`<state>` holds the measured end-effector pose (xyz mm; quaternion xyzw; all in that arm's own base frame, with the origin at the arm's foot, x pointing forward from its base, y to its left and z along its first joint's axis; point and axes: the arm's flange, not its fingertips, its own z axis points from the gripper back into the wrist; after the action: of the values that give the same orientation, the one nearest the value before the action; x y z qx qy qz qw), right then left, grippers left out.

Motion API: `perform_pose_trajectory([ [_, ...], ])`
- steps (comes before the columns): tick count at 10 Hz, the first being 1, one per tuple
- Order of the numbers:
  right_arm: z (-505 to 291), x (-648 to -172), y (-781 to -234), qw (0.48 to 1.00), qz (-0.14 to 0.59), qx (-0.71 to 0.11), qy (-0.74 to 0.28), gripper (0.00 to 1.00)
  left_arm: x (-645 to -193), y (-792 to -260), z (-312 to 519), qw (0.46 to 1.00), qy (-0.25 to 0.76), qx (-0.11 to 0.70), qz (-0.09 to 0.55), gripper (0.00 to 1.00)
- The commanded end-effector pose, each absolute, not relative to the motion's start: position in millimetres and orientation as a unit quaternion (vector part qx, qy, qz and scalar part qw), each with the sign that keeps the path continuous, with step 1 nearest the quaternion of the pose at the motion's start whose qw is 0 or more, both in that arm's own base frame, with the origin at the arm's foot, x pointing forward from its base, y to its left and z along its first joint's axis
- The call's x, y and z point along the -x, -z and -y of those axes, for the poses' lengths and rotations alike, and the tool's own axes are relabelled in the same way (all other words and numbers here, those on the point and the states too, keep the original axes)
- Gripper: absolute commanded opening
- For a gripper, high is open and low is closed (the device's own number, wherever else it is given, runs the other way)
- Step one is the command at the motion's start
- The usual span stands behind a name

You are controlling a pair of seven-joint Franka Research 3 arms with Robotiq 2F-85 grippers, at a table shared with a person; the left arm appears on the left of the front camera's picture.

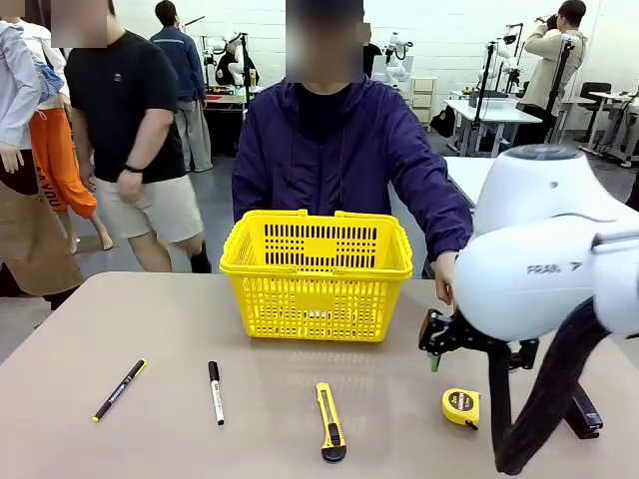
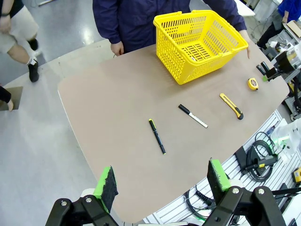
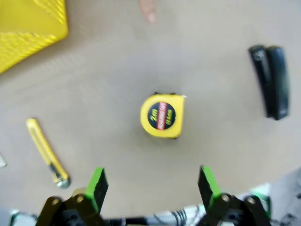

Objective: Place the items the person wants into the basket.
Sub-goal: Pick up the item the person points to and place it in the Market Basket.

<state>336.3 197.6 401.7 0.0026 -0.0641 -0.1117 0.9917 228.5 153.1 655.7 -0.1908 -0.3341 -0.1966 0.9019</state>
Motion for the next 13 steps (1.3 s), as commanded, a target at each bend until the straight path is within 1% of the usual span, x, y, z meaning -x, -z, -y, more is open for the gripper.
perform_pose_trajectory([
  [1, -182.2, -328.7, -345.6, 0.99, 0.076, 0.007, 0.118, 1.0, -228.8, -655.9, -152.9, 0.9, 0.2, 0.192, 0.336, 1.0],
  [3, -176.7, -333.1, -321.4, 0.991, 0.055, 0.011, 0.123, 1.0, -228.8, -655.9, -152.9, 0.9, 0.2, 0.192, 0.336, 1.0],
  [6, -163.7, -331.3, -309.3, 0.989, 0.041, 0.013, 0.141, 1.0, -228.8, -655.9, -152.9, 0.9, 0.2, 0.192, 0.336, 1.0],
  [8, -163.5, -330.8, -313.0, 0.988, 0.039, 0.012, 0.146, 1.0, -228.8, -655.9, -152.9, 0.9, 0.2, 0.192, 0.336, 1.0],
  [9, -181.0, -370.4, -325.6, 0.991, 0.024, 0.009, 0.13, 1.0, -228.8, -655.9, -152.9, 0.9, 0.2, 0.192, 0.336, 1.0],
  [13, -181.0, -370.4, -325.6, 0.991, 0.024, 0.009, 0.13, 1.0, -228.8, -655.9, -152.9, 0.9, 0.2, 0.192, 0.336, 1.0],
])
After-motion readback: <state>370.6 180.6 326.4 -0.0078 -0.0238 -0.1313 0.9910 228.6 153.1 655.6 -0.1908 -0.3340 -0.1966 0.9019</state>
